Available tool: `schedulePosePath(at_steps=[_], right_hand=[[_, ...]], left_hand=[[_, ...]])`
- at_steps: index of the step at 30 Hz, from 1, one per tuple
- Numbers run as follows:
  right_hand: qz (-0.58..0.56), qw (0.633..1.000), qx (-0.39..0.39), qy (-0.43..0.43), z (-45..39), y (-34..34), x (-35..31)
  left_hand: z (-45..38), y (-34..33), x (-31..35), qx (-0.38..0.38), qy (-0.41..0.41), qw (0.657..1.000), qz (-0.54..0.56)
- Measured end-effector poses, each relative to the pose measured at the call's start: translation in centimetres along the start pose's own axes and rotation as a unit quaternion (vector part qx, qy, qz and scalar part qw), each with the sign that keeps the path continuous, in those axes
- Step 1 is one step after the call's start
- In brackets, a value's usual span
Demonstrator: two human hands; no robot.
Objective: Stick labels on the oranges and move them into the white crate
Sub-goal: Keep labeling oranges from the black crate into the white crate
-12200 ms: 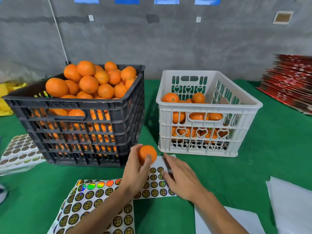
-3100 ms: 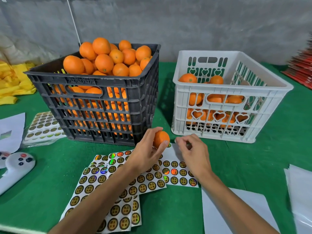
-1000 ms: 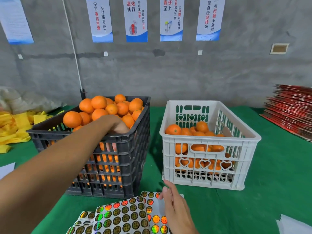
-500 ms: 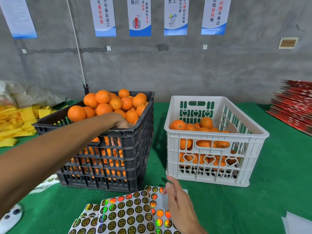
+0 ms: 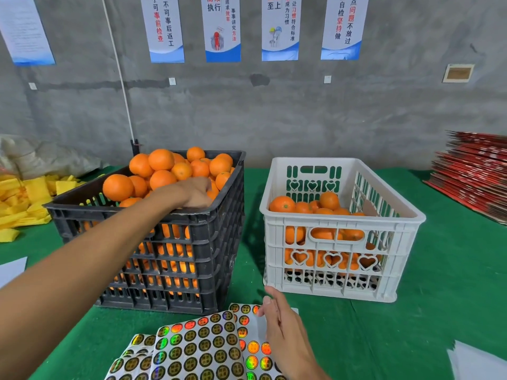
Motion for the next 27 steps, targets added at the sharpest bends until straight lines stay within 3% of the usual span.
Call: schedulePosePath(at_steps=[2,4,7,10,12,14,17,20,27], right_hand=[[0.003,1.000,0.001,0.005,0.1,0.0,-0.2],[0.005,1.000,0.000,0.008,0.1,0.0,-0.3],[0.002,1.000,0.002,0.013,0.2,0.1,-0.5],[-0.004,1.000,0.010,0.022,0.4,0.2,-0.4],[0.005,1.000,0.013,0.025,0.6,0.2,-0.3],[0.047,0.998,0.014,0.027,0.6,0.1,-0.2],[0.166,0.984,0.007,0.060,0.6,0.1,-0.4],[0.264,0.960,-0.025,0.094,0.7,-0.2,-0.2],[0.417,0.902,-0.052,0.101,-0.2,0.8,0.4]], left_hand=[[1.4,2.9,0.1,0.135,-0.008,0.989,0.068],[4.2,5.1,0.1,0.260,-0.022,0.954,0.150],[9.2,5.9,1.7,0.372,-0.099,0.877,0.289],[15.0,4.4,5.3,0.422,-0.225,0.821,0.313],[17.5,1.1,7.8,0.394,-0.294,0.815,0.306],[18.2,-3.3,9.2,0.328,-0.301,0.836,0.322],[16.8,-10.2,8.8,0.218,-0.226,0.860,0.402],[14.5,-16.6,6.7,0.114,-0.123,0.840,0.516],[13.4,-24.4,3.2,0.056,-0.048,0.811,0.581]])
Point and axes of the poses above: each hand's wrist, its own z-axis away from the middle knuckle, its own y-axis out of the back of the hand, x = y × z, the point moved 9 cm from there along -z, towards the middle knuckle, and after that the axes turned 1 degree about x, right-handed, at the moved point
